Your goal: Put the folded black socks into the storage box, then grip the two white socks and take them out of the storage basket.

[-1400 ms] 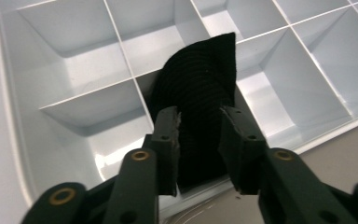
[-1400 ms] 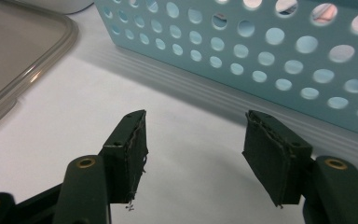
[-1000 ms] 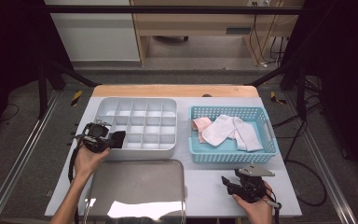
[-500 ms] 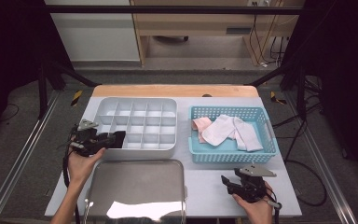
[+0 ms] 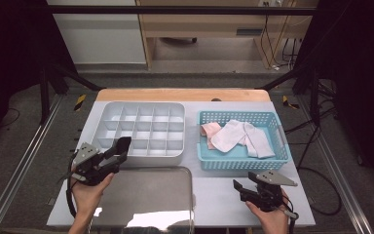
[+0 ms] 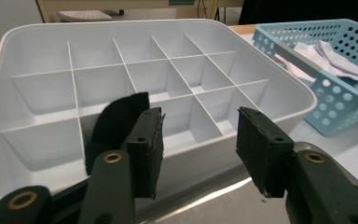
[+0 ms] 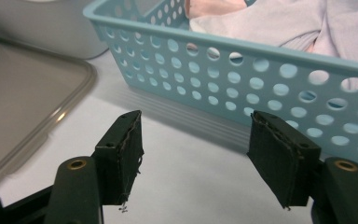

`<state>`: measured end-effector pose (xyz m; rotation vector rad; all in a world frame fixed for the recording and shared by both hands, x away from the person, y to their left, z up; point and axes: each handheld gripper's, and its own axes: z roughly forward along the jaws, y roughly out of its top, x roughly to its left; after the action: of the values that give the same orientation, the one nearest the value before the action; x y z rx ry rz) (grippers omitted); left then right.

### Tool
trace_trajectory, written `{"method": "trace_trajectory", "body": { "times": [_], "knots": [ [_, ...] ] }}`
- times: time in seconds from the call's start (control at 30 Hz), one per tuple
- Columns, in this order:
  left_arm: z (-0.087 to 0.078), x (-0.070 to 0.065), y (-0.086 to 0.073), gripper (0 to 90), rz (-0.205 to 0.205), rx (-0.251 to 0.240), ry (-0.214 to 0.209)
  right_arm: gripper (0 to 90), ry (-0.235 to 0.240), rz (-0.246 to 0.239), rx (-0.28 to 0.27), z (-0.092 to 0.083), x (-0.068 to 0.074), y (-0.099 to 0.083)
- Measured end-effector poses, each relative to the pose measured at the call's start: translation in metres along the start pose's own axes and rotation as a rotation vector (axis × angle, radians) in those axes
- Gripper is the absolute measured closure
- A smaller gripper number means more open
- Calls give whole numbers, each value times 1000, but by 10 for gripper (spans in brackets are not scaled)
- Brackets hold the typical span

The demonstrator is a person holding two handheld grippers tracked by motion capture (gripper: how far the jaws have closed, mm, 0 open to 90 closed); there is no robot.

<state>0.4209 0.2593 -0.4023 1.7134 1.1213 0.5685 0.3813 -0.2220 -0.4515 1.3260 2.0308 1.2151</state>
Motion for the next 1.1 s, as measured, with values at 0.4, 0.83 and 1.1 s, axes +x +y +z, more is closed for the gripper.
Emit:
{"method": "trace_trajectory", "body": {
  "times": [0.4, 0.83, 1.1],
  "knots": [
    [-11, -18, -28, 456, 20, 22, -33, 310, -34, 22, -47, -12, -4, 14],
    [-15, -12, -54, 404, -4, 82, -32, 276, -46, 35, -76, -9, -10, 34],
    [-12, -9, -59, 392, -20, 96, -40, 286, -47, 33, -89, -6, -12, 47]
  ]
}}
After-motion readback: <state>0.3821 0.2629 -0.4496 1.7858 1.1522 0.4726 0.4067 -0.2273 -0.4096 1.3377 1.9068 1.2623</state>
